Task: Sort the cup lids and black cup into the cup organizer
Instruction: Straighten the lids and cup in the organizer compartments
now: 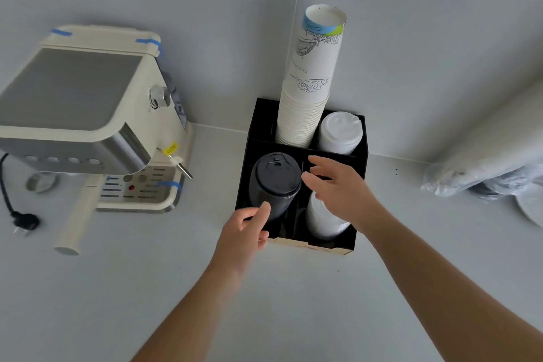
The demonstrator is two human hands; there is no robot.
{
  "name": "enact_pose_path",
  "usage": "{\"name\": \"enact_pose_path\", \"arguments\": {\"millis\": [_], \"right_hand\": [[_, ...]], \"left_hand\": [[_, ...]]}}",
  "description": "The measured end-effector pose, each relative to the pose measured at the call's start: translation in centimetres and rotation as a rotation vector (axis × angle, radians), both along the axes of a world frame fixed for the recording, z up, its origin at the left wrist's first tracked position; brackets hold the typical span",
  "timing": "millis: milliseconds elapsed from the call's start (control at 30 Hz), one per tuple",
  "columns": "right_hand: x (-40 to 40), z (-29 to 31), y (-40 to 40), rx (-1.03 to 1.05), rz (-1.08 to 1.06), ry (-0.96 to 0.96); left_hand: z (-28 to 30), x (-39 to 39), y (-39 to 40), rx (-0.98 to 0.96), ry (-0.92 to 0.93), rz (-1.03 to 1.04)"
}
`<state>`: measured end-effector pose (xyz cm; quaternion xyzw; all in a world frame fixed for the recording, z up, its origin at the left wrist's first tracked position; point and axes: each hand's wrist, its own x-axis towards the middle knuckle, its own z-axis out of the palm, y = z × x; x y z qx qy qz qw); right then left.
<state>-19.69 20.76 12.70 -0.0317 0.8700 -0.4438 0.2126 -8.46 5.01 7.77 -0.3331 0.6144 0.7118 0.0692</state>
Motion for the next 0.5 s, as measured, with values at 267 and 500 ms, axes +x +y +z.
{"name": "enact_pose_path", "arguments": {"millis": [267,500], "right_hand": [[-0.3,-2.1,-2.8,-0.161,0.053,-0.162],[-1.0,-2.9,-3.6,-0.176,0.01,-0.169]], "left_hand": [[-0.2,-3.0,-1.6,0.072,0.015,0.053],[-0.2,-4.3,-3.0,-0.023,-0.032,0.067]]}}
